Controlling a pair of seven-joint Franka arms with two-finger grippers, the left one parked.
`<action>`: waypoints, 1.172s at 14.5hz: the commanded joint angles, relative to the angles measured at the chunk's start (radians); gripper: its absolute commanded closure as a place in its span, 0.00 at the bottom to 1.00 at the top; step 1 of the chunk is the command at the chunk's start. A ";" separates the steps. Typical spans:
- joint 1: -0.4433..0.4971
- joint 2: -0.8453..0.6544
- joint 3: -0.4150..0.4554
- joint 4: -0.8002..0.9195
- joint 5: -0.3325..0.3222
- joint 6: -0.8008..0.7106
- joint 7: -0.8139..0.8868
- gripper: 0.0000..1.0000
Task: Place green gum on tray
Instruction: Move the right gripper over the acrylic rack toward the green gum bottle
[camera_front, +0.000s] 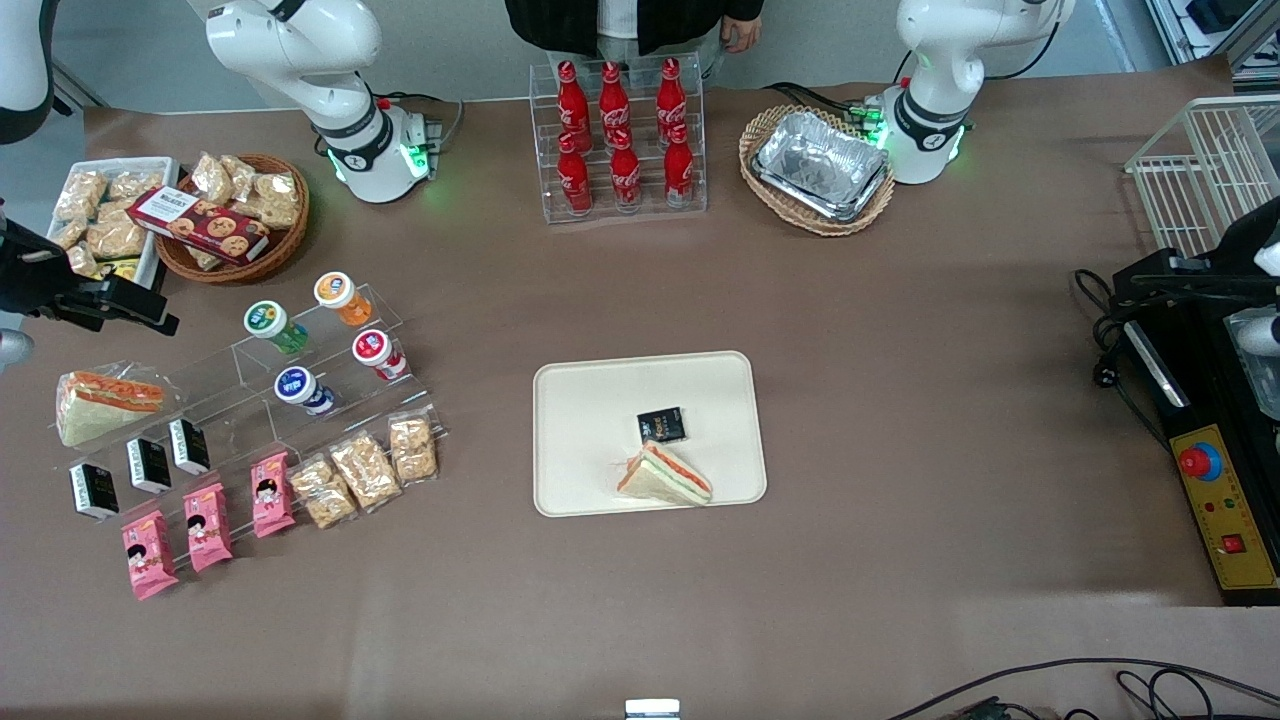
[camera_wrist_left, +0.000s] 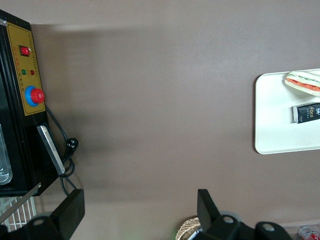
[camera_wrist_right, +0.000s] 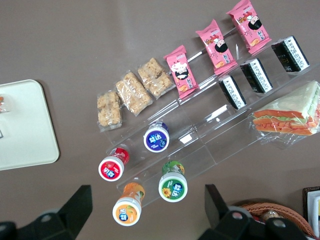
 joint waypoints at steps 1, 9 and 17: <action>-0.001 -0.015 -0.006 0.010 0.024 -0.032 0.008 0.00; 0.005 -0.018 0.003 0.006 0.021 -0.076 0.009 0.00; 0.005 -0.418 0.040 -0.516 -0.064 0.138 0.000 0.00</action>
